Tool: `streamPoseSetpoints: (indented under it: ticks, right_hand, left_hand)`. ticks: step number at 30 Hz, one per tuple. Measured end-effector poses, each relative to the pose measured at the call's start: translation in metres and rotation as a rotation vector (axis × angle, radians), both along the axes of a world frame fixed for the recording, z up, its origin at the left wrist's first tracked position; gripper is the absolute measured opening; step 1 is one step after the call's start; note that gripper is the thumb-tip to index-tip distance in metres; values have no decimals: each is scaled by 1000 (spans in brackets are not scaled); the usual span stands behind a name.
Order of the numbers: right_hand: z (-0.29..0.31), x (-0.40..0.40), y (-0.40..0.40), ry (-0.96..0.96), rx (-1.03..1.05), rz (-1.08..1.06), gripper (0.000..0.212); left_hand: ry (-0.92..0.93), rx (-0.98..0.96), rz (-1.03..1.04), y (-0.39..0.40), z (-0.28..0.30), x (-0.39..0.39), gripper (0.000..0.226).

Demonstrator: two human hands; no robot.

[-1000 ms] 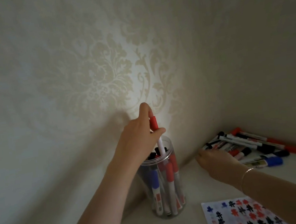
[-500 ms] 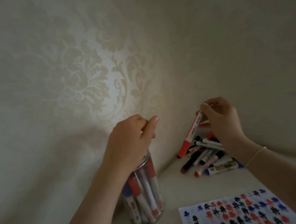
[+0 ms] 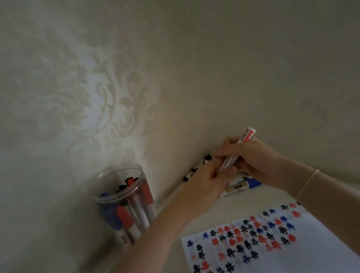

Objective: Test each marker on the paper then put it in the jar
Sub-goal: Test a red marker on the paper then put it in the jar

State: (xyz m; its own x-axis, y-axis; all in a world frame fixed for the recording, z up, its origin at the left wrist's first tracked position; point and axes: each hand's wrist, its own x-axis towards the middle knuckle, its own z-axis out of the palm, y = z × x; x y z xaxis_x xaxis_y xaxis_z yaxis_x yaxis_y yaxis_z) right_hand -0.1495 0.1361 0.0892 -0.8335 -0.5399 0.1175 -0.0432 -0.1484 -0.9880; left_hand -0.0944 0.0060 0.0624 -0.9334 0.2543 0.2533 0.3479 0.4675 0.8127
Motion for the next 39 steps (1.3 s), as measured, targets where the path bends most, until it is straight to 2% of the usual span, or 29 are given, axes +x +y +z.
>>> streamPoseSetpoints:
  ticks: [2,4,7,9,13,16,20,23,26,28,32,36,39]
  right_hand:
    - [-6,1,10,15,-8,-5,27]
    - [-13,4,20,45,-4,-5,33]
    - [-23,11,36,33,-18,-30,37]
    - [-28,12,47,38,-24,-78,34]
    - [-34,-1,81,123,-29,-417,33]
    - [-44,-13,105,68,-55,-621,23]
    - [-73,-17,123,-150,-62,-501,22]
    - [-93,-7,128,-147,-31,-455,11]
    - [-111,3,125,-107,96,-485,18]
    - [-120,8,121,-83,119,-522,27]
    - [-133,6,115,9,222,-590,27]
    - [-142,2,111,64,378,-716,30]
    - [-142,4,110,63,375,-721,24]
  left_hand:
    - [-81,115,-64,2,-4,1,17]
    - [-162,186,-122,7,-6,1,23]
    - [-298,211,-169,19,-14,0,17]
    - [-266,124,-166,26,-24,-2,18]
    - [-188,-193,-20,29,-48,-16,49]
    - [-71,-285,67,26,-77,-32,42]
    - [39,-470,64,30,-109,-46,50]
    - [147,-590,52,37,-119,-47,50]
    - [260,-588,69,47,-116,-37,47]
    - [239,-666,-8,54,-110,-26,63]
    - [116,-851,-164,59,-105,-10,91]
    - [26,-845,-183,59,-106,-8,98]
    - [4,-813,-207,60,-104,-8,96]
